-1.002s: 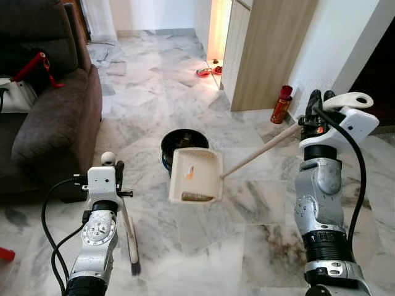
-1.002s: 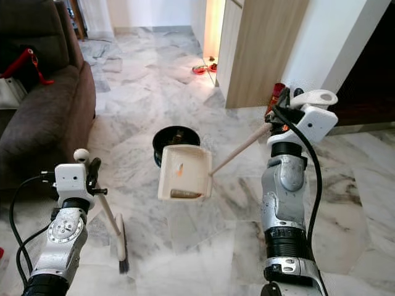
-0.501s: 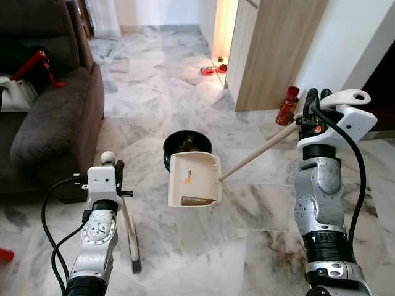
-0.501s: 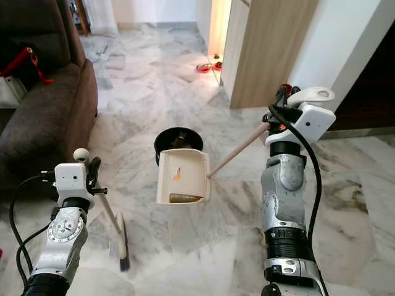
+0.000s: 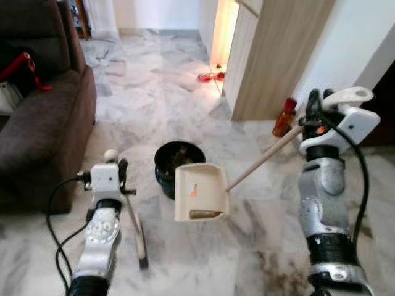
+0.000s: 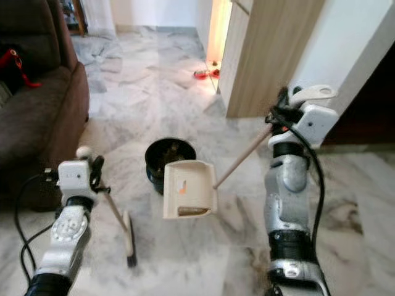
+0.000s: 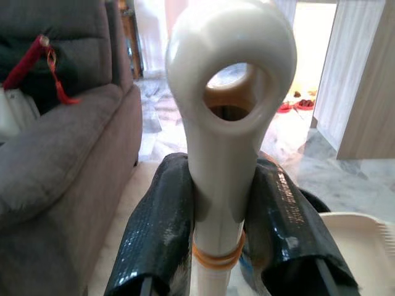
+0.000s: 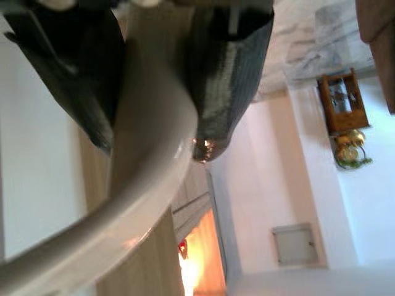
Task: Sweep floor
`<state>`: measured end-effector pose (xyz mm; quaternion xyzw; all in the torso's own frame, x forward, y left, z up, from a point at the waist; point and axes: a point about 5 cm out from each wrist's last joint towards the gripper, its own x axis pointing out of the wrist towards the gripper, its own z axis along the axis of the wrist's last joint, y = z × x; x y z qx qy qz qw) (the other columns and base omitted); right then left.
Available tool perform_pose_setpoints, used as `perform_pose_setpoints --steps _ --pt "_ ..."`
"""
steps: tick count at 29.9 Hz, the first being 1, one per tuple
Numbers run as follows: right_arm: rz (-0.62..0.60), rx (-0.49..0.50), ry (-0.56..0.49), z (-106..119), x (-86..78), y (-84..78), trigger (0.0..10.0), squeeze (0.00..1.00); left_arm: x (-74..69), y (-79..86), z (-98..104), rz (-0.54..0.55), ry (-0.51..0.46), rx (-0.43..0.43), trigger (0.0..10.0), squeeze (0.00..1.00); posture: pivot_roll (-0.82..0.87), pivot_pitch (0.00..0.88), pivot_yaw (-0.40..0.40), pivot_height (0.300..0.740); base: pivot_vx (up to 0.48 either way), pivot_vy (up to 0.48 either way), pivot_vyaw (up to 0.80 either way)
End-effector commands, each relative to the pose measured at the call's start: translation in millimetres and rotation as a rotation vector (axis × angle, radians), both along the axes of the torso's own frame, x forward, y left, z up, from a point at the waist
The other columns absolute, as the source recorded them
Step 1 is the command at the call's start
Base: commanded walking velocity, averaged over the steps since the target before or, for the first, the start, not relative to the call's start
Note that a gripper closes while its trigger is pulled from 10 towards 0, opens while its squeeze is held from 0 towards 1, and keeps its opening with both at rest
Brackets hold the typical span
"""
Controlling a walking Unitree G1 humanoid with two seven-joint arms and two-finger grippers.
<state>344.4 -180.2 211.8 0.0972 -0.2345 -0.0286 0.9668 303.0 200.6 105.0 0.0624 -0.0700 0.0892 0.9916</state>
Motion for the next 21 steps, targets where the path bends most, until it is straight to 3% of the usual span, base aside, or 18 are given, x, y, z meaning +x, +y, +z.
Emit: perform_pose_setpoints --steps 1,21 --pt "-0.023 0.007 -0.075 17.0 -3.4 -7.9 10.0 0.00 2.6 -5.2 10.3 -0.015 -0.051 0.020 10.0 0.00 0.08 0.000 -0.051 0.740 0.349 0.000 0.49" --pt "-0.004 0.028 -0.081 19.4 -2.9 -6.2 10.0 0.00 1.5 -3.6 9.0 -0.006 -0.050 0.018 10.0 0.00 0.09 0.000 -0.059 0.740 0.349 0.000 0.06"
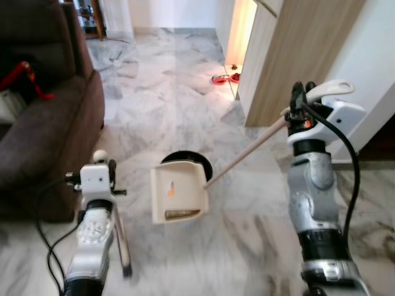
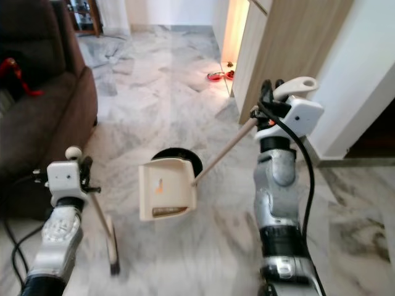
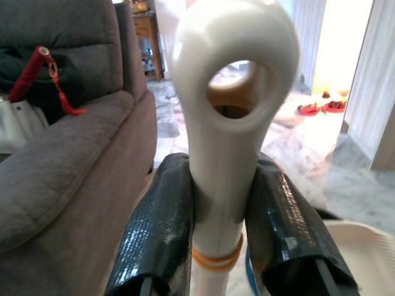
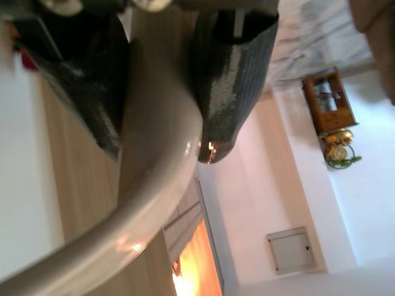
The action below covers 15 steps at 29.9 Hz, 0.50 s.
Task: Sweep floor
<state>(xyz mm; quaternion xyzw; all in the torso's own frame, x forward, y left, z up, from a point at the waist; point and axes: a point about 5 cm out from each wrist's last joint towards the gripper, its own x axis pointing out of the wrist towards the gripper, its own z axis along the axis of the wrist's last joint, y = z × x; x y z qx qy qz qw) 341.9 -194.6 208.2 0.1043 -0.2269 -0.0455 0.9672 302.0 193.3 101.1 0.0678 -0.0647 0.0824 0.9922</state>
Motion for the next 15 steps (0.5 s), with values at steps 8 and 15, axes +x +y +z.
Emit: perform_pose_setpoints --steps 8,15 --pt "0.025 0.012 -0.090 20.6 0.0 7.6 10.0 0.00 2.4 3.7 12.3 0.010 -0.062 0.006 10.0 0.00 0.09 0.000 -0.062 0.740 0.350 0.000 0.00" --pt "0.015 0.012 -0.114 27.5 -0.2 5.4 10.0 0.00 2.6 3.4 11.9 0.009 -0.061 0.004 10.0 0.00 0.09 0.000 -0.065 0.740 0.351 0.000 0.00"
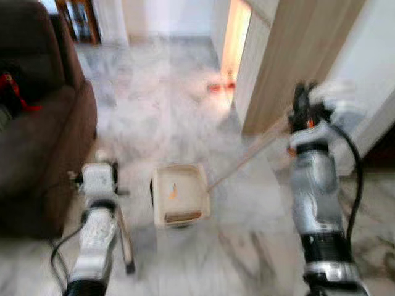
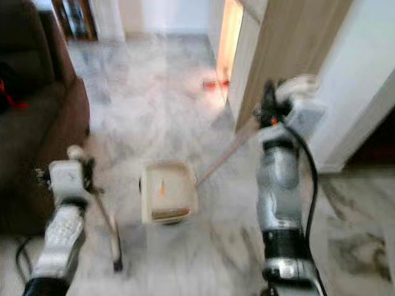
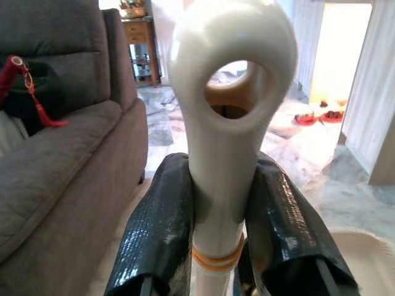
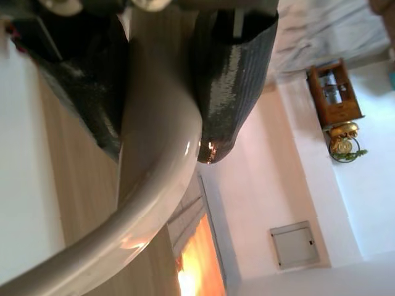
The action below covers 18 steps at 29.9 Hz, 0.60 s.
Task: Sweep floor
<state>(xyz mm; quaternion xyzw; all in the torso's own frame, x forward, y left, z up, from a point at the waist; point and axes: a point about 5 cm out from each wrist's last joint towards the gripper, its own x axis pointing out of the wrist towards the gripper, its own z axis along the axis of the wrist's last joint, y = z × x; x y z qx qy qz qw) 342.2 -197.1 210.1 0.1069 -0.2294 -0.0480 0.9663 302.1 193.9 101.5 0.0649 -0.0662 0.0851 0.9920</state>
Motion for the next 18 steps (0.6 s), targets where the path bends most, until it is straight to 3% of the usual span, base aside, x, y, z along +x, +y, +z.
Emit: perform_pose_setpoints --steps 1,18 --pt "0.019 0.006 -0.109 25.7 -0.3 8.0 10.0 0.00 2.5 2.8 11.3 0.005 -0.057 0.009 10.0 0.00 0.09 0.000 -0.068 0.740 0.349 0.000 0.00" --pt "0.029 0.002 -0.120 29.8 0.5 7.4 10.0 0.00 2.0 1.5 9.0 0.013 -0.055 0.001 10.0 0.00 0.10 0.000 -0.085 0.740 0.351 0.000 0.00"
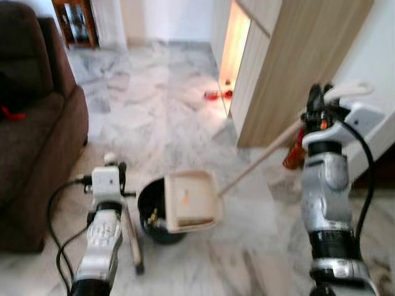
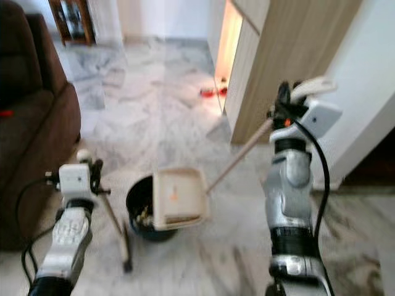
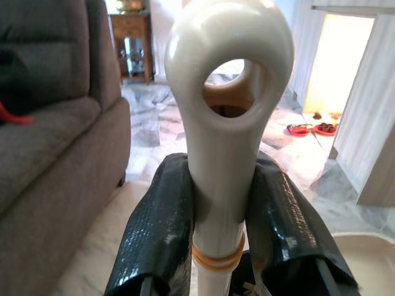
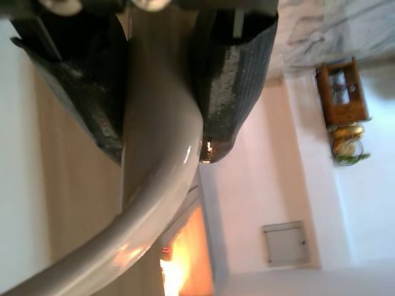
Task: Sweep floor
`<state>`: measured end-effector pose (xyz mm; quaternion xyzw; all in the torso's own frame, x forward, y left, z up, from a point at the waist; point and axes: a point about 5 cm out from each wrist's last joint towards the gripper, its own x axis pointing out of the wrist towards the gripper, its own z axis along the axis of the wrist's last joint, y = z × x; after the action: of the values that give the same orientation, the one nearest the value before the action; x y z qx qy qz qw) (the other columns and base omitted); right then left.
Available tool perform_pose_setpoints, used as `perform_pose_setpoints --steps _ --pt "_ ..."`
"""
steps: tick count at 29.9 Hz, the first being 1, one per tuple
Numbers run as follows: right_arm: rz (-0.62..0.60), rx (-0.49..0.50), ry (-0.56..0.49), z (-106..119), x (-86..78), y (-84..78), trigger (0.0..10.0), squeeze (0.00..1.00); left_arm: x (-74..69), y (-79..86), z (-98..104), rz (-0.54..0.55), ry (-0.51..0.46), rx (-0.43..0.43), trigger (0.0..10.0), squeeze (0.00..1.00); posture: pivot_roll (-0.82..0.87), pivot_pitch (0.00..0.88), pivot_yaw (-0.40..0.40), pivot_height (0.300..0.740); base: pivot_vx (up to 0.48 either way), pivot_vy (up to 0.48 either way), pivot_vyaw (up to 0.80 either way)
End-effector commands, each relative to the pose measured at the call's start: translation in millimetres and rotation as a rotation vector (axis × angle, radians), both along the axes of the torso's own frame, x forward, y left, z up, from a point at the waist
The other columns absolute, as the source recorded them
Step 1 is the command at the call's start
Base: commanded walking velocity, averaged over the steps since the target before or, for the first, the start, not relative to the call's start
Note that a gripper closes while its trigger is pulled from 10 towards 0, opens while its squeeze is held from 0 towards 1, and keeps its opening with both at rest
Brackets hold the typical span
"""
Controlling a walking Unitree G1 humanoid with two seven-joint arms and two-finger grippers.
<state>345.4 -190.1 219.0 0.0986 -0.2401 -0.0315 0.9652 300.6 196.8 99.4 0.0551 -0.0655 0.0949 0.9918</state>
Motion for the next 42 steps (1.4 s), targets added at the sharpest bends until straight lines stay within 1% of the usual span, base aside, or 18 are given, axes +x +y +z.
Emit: perform_pose_setpoints --steps 1,10,18,25,26,27,30,31,32,33,34,35,36,37,41,42 --pt "0.006 0.028 -0.095 21.0 -2.6 0.6 10.0 0.00 3.5 -1.3 11.0 -0.004 -0.054 0.022 10.0 0.00 0.10 0.000 -0.085 0.740 0.352 0.000 0.00" --pt "0.015 0.031 -0.097 22.1 -2.4 2.2 10.0 0.00 3.8 -1.6 11.3 -0.001 -0.062 0.017 10.0 0.00 0.09 0.000 -0.087 0.740 0.341 0.000 0.00" --pt "0.034 0.032 -0.104 24.1 -3.3 7.3 10.0 0.00 4.2 -2.9 13.4 -0.011 -0.080 0.013 10.0 0.00 0.09 0.000 -0.087 0.740 0.000 0.000 0.00" --pt "0.074 0.037 -0.110 24.6 -4.7 21.4 10.0 0.00 4.7 -3.5 13.5 -0.012 -0.080 0.014 10.0 0.00 0.10 0.000 -0.087 0.740 0.000 0.000 0.00" --pt "0.074 0.037 -0.110 24.6 -4.7 21.4 10.0 0.00 4.7 -3.5 13.5 -0.012 -0.080 0.014 10.0 0.00 0.10 0.000 -0.087 0.740 0.000 0.000 0.00" --pt "0.079 0.029 -0.114 24.9 -5.1 24.5 10.0 0.00 4.8 -3.6 13.5 -0.012 -0.081 0.014 10.0 0.00 0.10 0.000 -0.086 0.740 0.000 0.000 0.00" --pt "0.123 0.022 -0.142 28.6 -8.2 42.8 10.0 0.00 5.0 -3.9 13.6 -0.014 -0.083 0.012 10.0 0.00 0.09 0.000 -0.086 0.740 0.000 0.000 0.00" --pt "0.123 0.022 -0.142 28.6 -8.2 42.8 10.0 0.00 5.0 -3.9 13.6 -0.014 -0.083 0.012 10.0 0.00 0.09 0.000 -0.086 0.740 0.000 0.000 0.00" --pt "0.147 0.016 -0.154 30.2 -9.9 50.9 10.0 0.00 5.1 -3.8 13.7 -0.015 -0.084 0.012 10.0 0.00 0.09 0.000 -0.086 0.740 0.000 0.000 0.00" --pt "0.184 0.011 -0.172 32.5 -13.0 63.2 10.0 0.00 5.2 -3.8 13.9 -0.015 -0.086 0.011 10.0 0.00 0.10 0.000 -0.087 0.740 0.000 0.000 0.00" --pt "0.184 0.011 -0.172 32.5 -13.0 63.2 10.0 0.00 5.2 -3.8 13.9 -0.015 -0.086 0.011 10.0 0.00 0.10 0.000 -0.087 0.740 0.000 0.000 0.00" --pt "0.203 0.011 -0.181 33.6 -14.8 69.9 10.0 0.00 5.2 -3.7 14.1 -0.015 -0.088 0.010 10.0 0.00 0.10 0.000 -0.087 0.740 0.000 0.000 0.00" --pt "0.232 0.007 -0.205 36.3 -19.4 83.3 10.0 0.00 5.1 -3.7 14.4 -0.014 -0.090 0.010 10.0 0.00 0.10 0.000 -0.086 0.740 0.000 0.000 0.00" --pt "0.232 0.007 -0.205 36.3 -19.4 83.3 10.0 0.00 5.1 -3.7 14.4 -0.014 -0.090 0.010 10.0 0.00 0.10 0.000 -0.086 0.740 0.000 0.000 0.00" --pt "0.256 -0.024 -0.249 41.3 -26.5 99.3 10.0 0.00 5.1 -3.9 14.6 -0.018 -0.091 0.015 10.0 0.00 0.10 0.000 -0.085 0.740 0.000 0.000 0.00" --pt "0.256 -0.024 -0.249 41.3 -26.5 99.3 10.0 0.00 5.1 -3.9 14.6 -0.018 -0.091 0.015 10.0 0.00 0.10 0.000 -0.085 0.740 0.000 0.000 0.00"
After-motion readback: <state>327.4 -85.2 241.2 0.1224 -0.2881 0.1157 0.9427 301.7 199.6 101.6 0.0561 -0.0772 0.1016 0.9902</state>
